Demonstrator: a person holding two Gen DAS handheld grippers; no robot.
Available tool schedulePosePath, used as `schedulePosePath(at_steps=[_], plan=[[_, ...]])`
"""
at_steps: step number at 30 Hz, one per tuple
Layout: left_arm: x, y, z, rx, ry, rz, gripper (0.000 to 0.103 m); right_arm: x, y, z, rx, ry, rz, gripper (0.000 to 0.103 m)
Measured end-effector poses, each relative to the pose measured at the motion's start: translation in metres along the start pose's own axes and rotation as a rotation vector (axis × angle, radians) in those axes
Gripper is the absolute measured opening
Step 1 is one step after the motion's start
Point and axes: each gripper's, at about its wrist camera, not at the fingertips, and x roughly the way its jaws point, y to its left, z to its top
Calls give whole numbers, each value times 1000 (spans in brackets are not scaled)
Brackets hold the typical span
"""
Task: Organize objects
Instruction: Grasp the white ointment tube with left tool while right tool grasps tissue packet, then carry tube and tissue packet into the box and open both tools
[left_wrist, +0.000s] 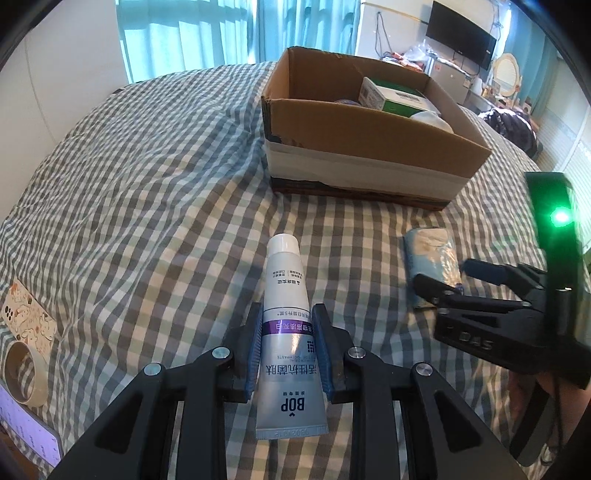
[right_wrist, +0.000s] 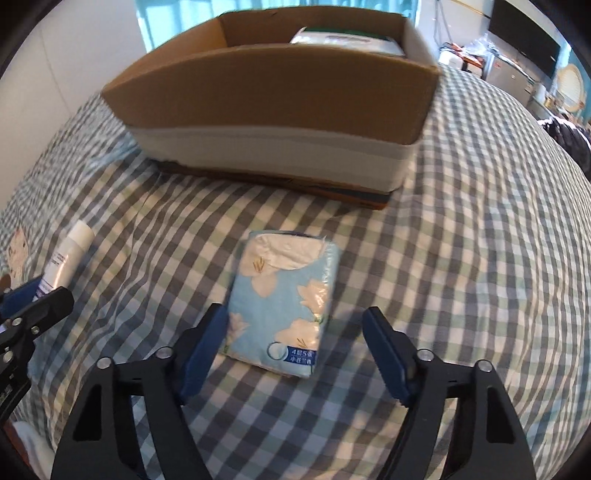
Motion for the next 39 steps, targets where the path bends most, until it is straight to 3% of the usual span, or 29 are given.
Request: schedulePosePath(at_steps=[2, 5, 12, 21, 30, 39], plan=[[-4, 0, -1, 3, -1, 2, 26, 2, 7, 0, -14, 14, 13, 57], [-11, 1, -3, 8, -7, 3, 26, -3, 16, -3, -40, 15, -12, 52], [-32, 0, -2, 18, -26, -32, 26, -34, 14, -10, -55, 4, -15, 50], [-76, -7, 5, 48, -62, -67, 26, -114, 20, -3, -100, -76, 6, 50], [-115, -2, 44, 54, -107, -74, 26, -176, 29, 16, -103, -147, 54, 50], [-140, -10, 109, 137, -228, -42, 26, -223, 39, 81, -194, -230, 34, 50]])
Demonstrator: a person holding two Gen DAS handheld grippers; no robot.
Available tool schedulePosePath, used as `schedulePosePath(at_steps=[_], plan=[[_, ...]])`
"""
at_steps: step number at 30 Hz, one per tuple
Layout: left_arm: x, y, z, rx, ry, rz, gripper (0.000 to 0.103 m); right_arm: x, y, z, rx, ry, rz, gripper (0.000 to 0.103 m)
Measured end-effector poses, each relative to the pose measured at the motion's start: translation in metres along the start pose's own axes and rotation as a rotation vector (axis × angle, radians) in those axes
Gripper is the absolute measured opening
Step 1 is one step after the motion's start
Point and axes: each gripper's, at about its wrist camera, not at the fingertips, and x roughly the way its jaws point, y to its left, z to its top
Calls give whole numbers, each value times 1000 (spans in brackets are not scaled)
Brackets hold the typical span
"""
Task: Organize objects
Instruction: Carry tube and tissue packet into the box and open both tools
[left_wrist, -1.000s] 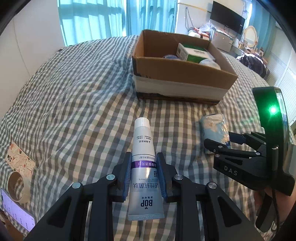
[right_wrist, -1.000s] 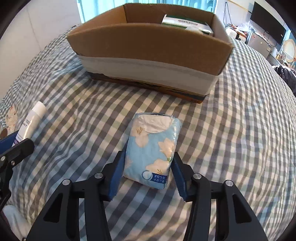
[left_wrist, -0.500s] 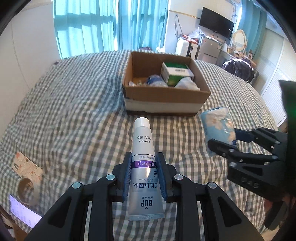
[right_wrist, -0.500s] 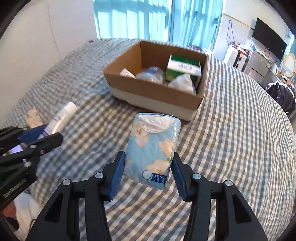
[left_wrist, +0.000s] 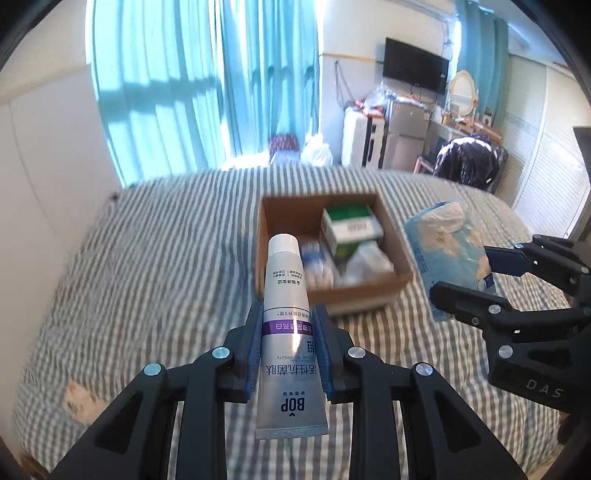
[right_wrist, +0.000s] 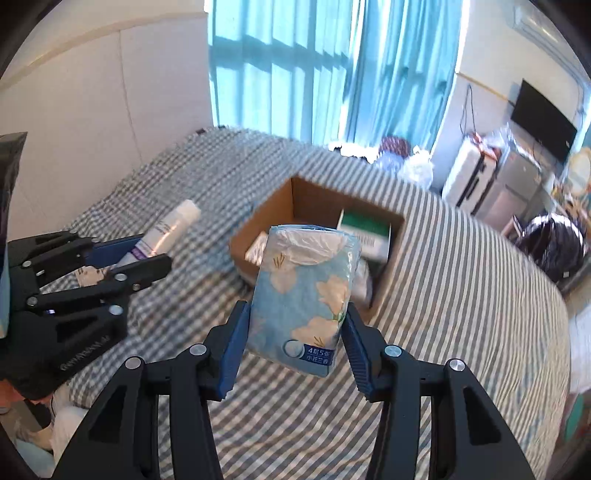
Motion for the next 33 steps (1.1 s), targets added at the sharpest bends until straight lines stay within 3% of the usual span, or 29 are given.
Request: schedulePosePath(at_steps=[10, 16, 25, 33], plan=[[39, 5, 75, 31, -95, 2, 26, 28, -22, 65, -75, 41, -14, 50], [103, 4, 92, 60, -56, 51, 26, 83, -37, 88, -93, 67, -35, 50], [193, -3, 72, 66, 59, 27, 26, 171, -70, 73, -19, 160, -20, 50], [214, -1, 57, 32, 79, -43, 26, 195, -93, 53, 96, 177, 46, 53]])
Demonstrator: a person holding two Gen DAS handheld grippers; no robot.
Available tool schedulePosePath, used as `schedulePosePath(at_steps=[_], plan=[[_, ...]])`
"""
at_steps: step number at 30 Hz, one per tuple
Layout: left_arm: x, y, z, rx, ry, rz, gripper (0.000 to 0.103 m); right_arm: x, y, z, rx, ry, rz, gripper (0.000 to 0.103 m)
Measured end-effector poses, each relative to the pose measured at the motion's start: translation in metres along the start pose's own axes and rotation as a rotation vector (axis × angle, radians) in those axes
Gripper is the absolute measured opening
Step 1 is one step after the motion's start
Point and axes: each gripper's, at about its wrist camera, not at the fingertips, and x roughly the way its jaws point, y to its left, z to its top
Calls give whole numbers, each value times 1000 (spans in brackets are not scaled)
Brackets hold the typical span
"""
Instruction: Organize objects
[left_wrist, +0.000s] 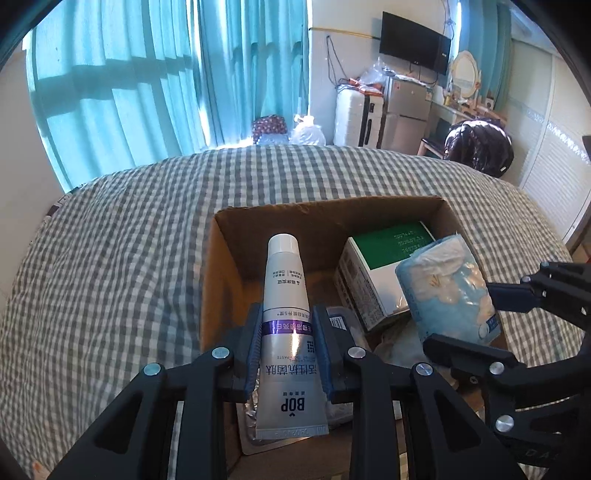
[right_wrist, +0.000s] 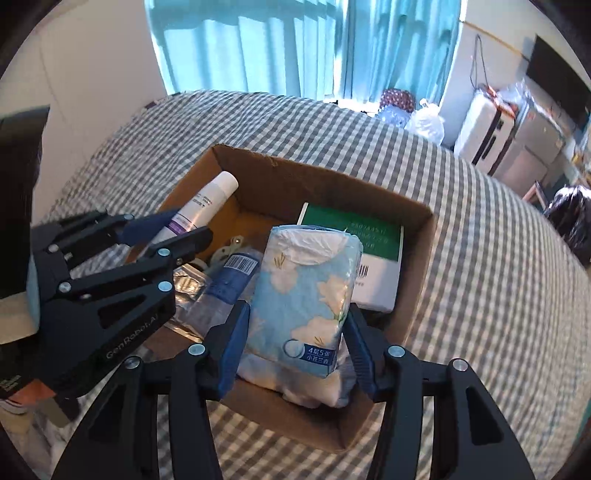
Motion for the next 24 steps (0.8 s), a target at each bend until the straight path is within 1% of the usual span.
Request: schedulePosePath(at_steps=[2, 3, 4, 7, 9, 10, 11, 13, 15, 17, 18, 20, 21, 22, 23, 24], plan=[[-1, 0, -2, 8, 4, 4, 26, -4, 1, -6, 10, -16, 13, 60], [-2, -2, -2, 12, 6, 4, 26, -7, 2, -7, 8, -28, 5, 67], [-4, -2, -1, 14, 2, 2, 27, -11, 1, -8, 7, -38, -4, 69], [-14, -2, -1, 22, -2, 11, 30, -21, 0, -10, 11, -53, -21, 69], [-22, -3, 1, 29, -9, 29, 36, -29, 1, -12, 16, -70, -39, 70], [-28, -3, 2, 32, -16, 40, 48, -34, 0, -11, 21, -78, -46, 70], [-35, -3, 2, 30, -27, 51, 57, -42, -2, -11, 30, -91, -60, 71], [-51, -1, 5, 13, -52, 58, 60, -53, -6, -9, 57, -106, -71, 73], [-66, 1, 9, -8, -60, 55, 62, -68, -11, -7, 92, -119, -63, 77], [-88, 1, 13, -26, -86, 61, 72, -87, -13, -5, 110, -147, -102, 81], [-98, 1, 15, -29, -101, 68, 74, -101, -15, -7, 122, -164, -120, 82], [-121, 1, 17, -30, -139, 78, 82, -119, -13, -7, 145, -190, -124, 86], [-133, 0, 18, -31, -157, 84, 85, -134, -13, -10, 163, -214, -138, 90], [-146, -1, 18, -33, -178, 88, 90, -144, -10, -12, 168, -230, -152, 92], [-158, -3, 18, -36, -199, 90, 94, -154, -7, -13, 167, -246, -164, 93], [-170, -4, 19, -41, -219, 91, 95, -170, -2, -16, 160, -275, -181, 94]])
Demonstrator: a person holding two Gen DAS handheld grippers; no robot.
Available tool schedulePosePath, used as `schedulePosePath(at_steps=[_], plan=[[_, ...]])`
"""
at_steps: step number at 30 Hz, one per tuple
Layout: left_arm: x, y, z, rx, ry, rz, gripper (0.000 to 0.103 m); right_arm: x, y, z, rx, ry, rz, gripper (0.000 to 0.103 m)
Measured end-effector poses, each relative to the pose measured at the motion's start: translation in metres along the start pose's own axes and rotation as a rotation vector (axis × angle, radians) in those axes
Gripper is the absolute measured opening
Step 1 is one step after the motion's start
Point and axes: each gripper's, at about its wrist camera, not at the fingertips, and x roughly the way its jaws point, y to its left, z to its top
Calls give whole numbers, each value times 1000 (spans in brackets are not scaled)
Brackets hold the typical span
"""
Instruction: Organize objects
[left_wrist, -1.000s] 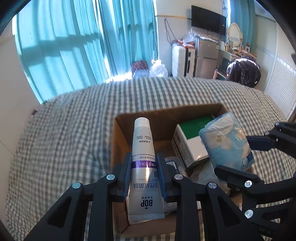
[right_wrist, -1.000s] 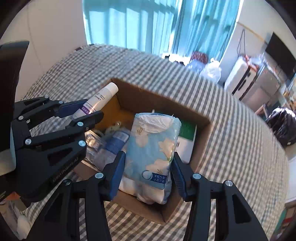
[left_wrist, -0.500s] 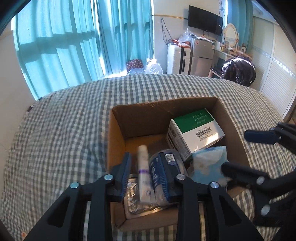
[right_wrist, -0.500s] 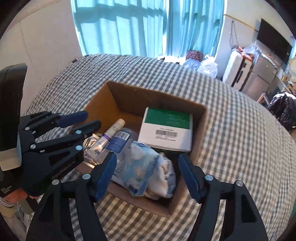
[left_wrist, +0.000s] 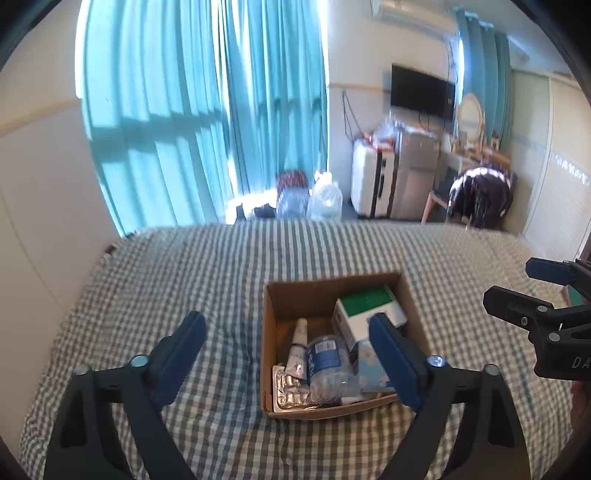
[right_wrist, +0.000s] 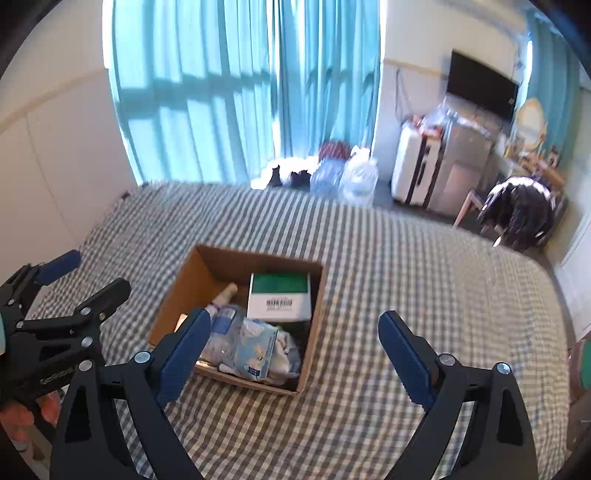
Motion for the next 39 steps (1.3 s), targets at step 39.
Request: schedulePosePath(at_steps=[39], plan=[[-74, -23, -141, -119, -122, 95, 103, -70, 0, -153, 72, -315, -68, 103]])
